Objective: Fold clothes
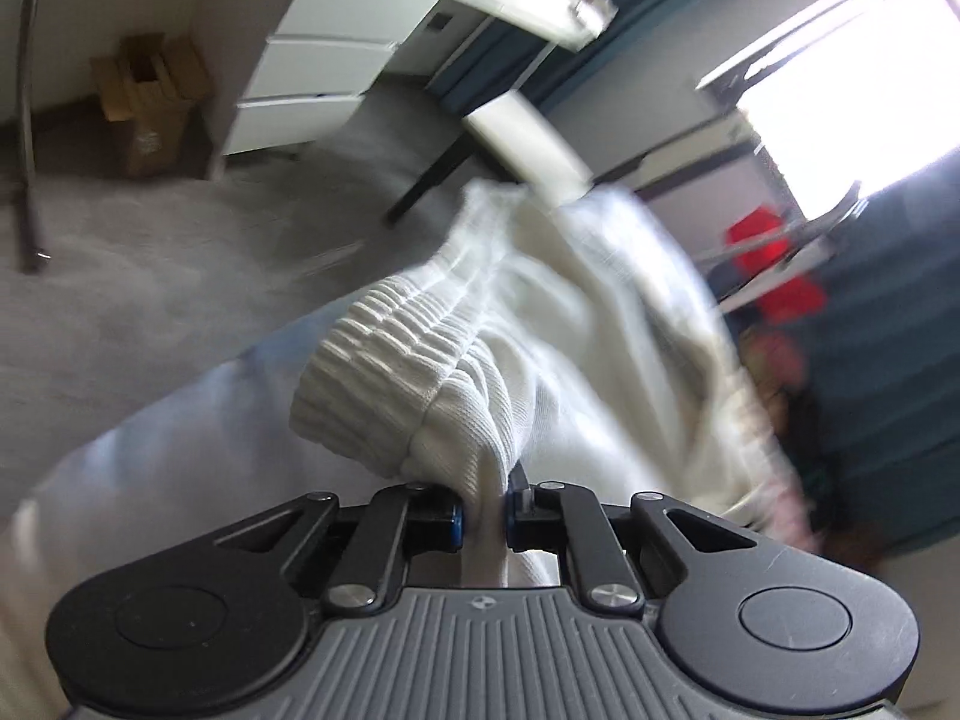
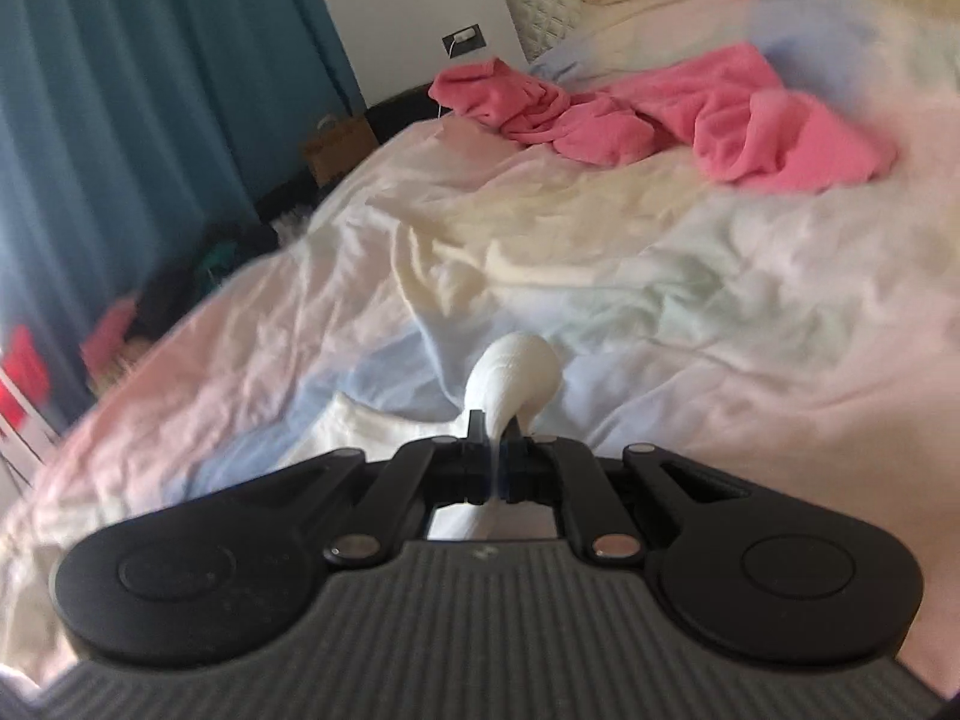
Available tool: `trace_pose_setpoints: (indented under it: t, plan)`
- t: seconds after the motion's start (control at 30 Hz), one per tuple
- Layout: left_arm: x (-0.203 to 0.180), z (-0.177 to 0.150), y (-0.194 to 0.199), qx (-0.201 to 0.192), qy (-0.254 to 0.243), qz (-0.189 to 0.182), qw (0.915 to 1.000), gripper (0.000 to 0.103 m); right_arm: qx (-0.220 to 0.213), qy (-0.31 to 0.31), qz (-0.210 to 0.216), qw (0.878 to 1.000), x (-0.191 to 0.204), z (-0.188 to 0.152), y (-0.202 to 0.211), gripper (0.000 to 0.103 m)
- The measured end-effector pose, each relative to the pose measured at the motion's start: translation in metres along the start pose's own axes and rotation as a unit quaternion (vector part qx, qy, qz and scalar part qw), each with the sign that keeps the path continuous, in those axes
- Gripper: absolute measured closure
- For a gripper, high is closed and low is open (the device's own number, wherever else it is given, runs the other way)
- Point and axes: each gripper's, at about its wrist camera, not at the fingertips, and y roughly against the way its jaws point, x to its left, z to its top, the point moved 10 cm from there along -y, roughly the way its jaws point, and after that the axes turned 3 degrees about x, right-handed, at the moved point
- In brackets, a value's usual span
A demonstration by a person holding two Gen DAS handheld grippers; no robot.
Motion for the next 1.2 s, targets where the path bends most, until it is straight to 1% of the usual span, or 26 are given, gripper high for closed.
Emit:
trace_pose_setpoints:
  t: [0.07,0.13,0.2,0.23,0.3,0.33,0.37,0.4,0.43,0.47,0.5,0.53,0.57,0.6,0.63,0.67,0.73,0.77,0.87,1.0,1.07,1.17,1.2]
  plan:
    - [0.014,-0.009,-0.01,0.008,-0.003,0.019,0.9998,0.089,0.028,0.018,-0.013,0.999,-0.004,-0.008,-0.006,0.097]
    - [0.022,-0.013,-0.017,0.008,-0.006,0.026,0.9996,0.087,0.06,0.028,-0.019,0.998,-0.008,-0.016,-0.013,0.097]
    - [0.024,-0.015,-0.017,0.003,-0.015,0.03,0.9994,0.083,0.079,0.041,-0.018,0.996,-0.01,-0.021,-0.016,0.097]
    - [0.023,-0.017,-0.014,0.001,-0.025,0.036,0.999,0.081,0.08,0.045,-0.014,0.996,-0.01,-0.021,-0.016,0.097]
    - [0.019,-0.02,-0.015,0.001,-0.049,0.051,0.9975,0.074,0.073,0.052,-0.005,0.996,-0.007,-0.021,-0.013,0.095]
    - [0.015,-0.023,-0.017,0.011,-0.068,0.057,0.996,0.069,0.071,0.06,-0.007,0.996,-0.004,-0.021,-0.011,0.095]
    - [0.01,-0.026,-0.019,0.024,-0.089,0.063,0.9938,0.055,0.07,0.068,-0.01,0.995,-0.001,-0.021,-0.01,0.095]
    - [0.008,-0.029,-0.018,0.028,-0.105,0.07,0.9916,0.049,0.073,0.071,-0.011,0.995,0.001,-0.021,-0.008,0.094]
    - [0.006,-0.032,-0.015,0.031,-0.12,0.077,0.9893,0.048,0.077,0.071,-0.011,0.994,0.002,-0.02,-0.007,0.093]
    - [0.003,-0.034,-0.011,0.023,-0.135,0.088,0.9866,0.042,0.082,0.071,-0.012,0.994,0.004,-0.02,-0.005,0.09]
    - [0.0,-0.036,-0.007,0.013,-0.15,0.101,0.9835,0.033,0.075,0.077,-0.008,0.994,0.008,-0.018,-0.001,0.079]
    - [-0.004,-0.037,-0.001,0.003,-0.166,0.111,0.9799,0.029,0.063,0.087,-0.002,0.994,0.014,-0.016,0.006,0.069]
    - [-0.006,-0.04,0.005,-0.007,-0.184,0.119,0.9757,0.024,0.05,0.097,0.004,0.994,0.02,-0.013,0.013,0.045]
    - [-0.01,-0.043,0.011,-0.019,-0.199,0.123,0.972,0.022,0.037,0.107,0.01,0.993,0.026,-0.011,0.02,0.026]
    - [-0.014,-0.044,0.018,-0.03,-0.214,0.127,0.9681,0.022,0.025,0.117,0.017,0.993,0.031,-0.008,0.027,0.021]
    - [-0.018,-0.046,0.025,-0.042,-0.226,0.128,0.9647,0.021,0.012,0.127,0.023,0.992,0.037,-0.006,0.034,0.021]
    - [-0.031,-0.053,0.038,-0.066,-0.247,0.118,0.9596,0.021,-0.013,0.146,0.035,0.989,0.049,-0.001,0.049,0.021]
    - [-0.041,-0.057,0.044,-0.079,-0.263,0.108,0.9556,0.021,-0.022,0.151,0.05,0.987,0.057,0.0,0.058,0.021]
    - [-0.075,-0.071,0.059,-0.117,-0.297,0.086,0.9439,0.021,-0.031,0.176,0.116,0.977,0.091,-0.007,0.092,0.021]
    - [-0.126,-0.096,0.065,-0.143,-0.324,0.042,0.9343,0.021,-0.052,0.223,0.205,0.952,0.139,-0.026,0.146,0.021]
    - [-0.151,-0.112,0.066,-0.153,-0.335,0.021,0.9294,0.021,-0.05,0.238,0.247,0.938,0.16,-0.04,0.168,0.021]
    - [-0.185,-0.14,0.064,-0.165,-0.352,-0.011,0.9211,0.021,-0.049,0.252,0.298,0.919,0.18,-0.059,0.193,0.021]
    - [-0.194,-0.149,0.063,-0.162,-0.36,-0.02,0.9187,0.021,-0.048,0.256,0.311,0.914,0.185,-0.065,0.199,0.021]
